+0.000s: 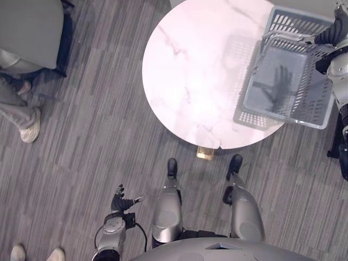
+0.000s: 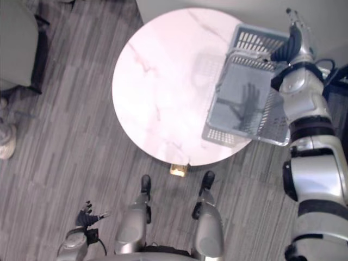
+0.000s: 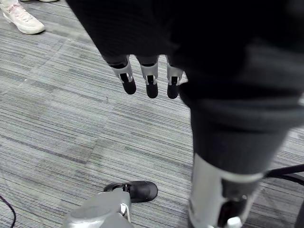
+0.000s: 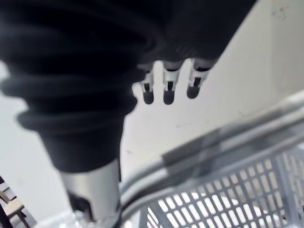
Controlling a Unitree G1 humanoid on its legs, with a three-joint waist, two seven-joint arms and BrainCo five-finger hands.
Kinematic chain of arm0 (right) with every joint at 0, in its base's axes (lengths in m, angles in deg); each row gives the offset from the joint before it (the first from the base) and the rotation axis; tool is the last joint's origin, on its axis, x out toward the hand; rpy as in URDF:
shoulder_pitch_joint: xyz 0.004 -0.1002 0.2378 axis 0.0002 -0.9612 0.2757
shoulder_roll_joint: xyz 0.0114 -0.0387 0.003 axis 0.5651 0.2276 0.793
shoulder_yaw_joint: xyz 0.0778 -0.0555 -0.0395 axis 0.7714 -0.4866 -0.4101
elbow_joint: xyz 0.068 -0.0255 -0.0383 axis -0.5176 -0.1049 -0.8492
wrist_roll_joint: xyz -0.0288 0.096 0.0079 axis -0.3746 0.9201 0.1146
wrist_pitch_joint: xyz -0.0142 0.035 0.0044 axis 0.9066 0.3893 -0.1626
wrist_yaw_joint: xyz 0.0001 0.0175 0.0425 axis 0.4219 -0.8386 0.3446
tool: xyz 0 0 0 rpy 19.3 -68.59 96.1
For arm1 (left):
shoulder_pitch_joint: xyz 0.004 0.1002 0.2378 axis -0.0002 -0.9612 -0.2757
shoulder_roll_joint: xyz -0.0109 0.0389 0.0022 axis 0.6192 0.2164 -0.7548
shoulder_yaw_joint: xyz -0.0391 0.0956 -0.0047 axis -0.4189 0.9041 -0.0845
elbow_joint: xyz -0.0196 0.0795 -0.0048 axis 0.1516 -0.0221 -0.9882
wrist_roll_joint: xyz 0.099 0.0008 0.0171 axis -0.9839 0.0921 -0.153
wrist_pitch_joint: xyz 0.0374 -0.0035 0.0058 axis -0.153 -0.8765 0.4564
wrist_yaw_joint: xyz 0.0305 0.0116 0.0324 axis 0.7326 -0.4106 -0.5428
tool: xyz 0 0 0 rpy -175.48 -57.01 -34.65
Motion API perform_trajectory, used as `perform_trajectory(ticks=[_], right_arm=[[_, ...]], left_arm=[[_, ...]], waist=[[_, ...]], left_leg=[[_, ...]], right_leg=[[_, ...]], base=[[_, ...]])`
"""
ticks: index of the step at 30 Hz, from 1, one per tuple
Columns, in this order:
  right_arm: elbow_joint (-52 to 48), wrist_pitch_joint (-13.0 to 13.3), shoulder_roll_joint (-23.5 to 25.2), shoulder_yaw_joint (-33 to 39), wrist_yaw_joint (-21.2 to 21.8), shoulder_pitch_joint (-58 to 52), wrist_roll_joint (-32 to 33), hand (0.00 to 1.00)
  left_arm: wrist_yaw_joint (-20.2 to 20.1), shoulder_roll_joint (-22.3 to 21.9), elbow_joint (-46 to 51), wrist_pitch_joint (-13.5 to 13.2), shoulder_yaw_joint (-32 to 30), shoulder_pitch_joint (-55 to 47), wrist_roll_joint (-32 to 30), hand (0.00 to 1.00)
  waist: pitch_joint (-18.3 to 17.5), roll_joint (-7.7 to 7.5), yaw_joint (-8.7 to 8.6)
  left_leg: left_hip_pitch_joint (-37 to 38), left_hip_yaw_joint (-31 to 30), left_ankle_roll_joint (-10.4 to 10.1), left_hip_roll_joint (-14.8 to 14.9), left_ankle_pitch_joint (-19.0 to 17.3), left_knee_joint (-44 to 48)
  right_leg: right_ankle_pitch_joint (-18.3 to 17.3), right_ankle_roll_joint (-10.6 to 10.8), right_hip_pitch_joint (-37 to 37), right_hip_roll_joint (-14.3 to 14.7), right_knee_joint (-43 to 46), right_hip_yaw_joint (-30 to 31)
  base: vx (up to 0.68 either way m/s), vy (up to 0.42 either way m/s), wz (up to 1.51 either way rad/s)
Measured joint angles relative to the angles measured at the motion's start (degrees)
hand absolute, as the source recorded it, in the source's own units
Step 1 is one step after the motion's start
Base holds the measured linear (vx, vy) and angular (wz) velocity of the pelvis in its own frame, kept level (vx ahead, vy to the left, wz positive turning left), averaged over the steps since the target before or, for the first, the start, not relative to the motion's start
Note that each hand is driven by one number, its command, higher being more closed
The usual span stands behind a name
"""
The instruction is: Pick vegetable in the basket
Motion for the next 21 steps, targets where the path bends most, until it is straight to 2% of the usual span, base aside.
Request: perform_trajectory(ticks=[2, 6, 15, 18, 21], right_arm=[[0.2, 0.8, -1.2, -0.6, 0.0, 1.0, -0.5, 1.00], [1.6, 1.1, -3.1, -2.3, 2.5, 3.0, -0.4, 1.00], [2.9, 1.2, -3.7, -2.2, 4.9, 3.2, -0.4, 1.00], [2.6, 1.0, -3.8, -0.9, 5.9, -1.0, -0.3, 1.00], [-2.8, 0.5, -3.4, 5.5, 6.8, -11.9, 0.7, 1.00]], left_arm=[[0.0, 0.0, 1.0, 0.0, 0.4, 0.1, 0.3, 0.00], [0.0, 0.3, 0.6, 0.0, 2.1, 0.8, 1.7, 0.00], [-0.2, 0.5, 0.2, 0.0, 3.5, 2.4, 1.9, 0.00], [-0.3, 0.2, 0.7, 0.0, 3.5, 2.2, 1.9, 0.00], [-0.4, -0.4, 1.4, 0.0, 3.3, 2.0, 1.9, 0.00]], waist=[[0.4, 0.08, -0.01], [0.8, 0.63, 0.04], [0.8, 0.63, 0.03], [0.8, 0.61, 0.13], [0.8, 0.29, 0.10]], left_leg=[[-0.9, 0.0, 0.0, -0.1, 0.7, -0.7], [-1.4, -0.1, 0.0, -0.1, 1.3, -1.2], [-1.0, -0.2, 0.0, -0.4, 1.3, -0.8], [1.7, -0.1, 0.0, -0.4, 1.2, -1.0], [5.6, 0.3, 0.4, -0.4, 0.2, -1.2]], right_leg=[[0.4, -0.1, -1.1, 0.0, -0.1, 0.0], [0.8, -0.2, -2.0, 0.0, -0.1, 0.2], [0.9, -0.2, -1.5, -0.2, -0.1, 0.3], [0.8, -0.1, 1.1, -0.2, 0.0, 0.6], [0.1, 0.7, 4.6, -0.2, 0.2, 1.5]], base=[[-0.03, 0.003, 0.02], [0.00, 0.003, -0.01], [0.00, 0.000, 0.00], [0.02, 0.014, -0.02], [0.03, 0.046, -0.07]])
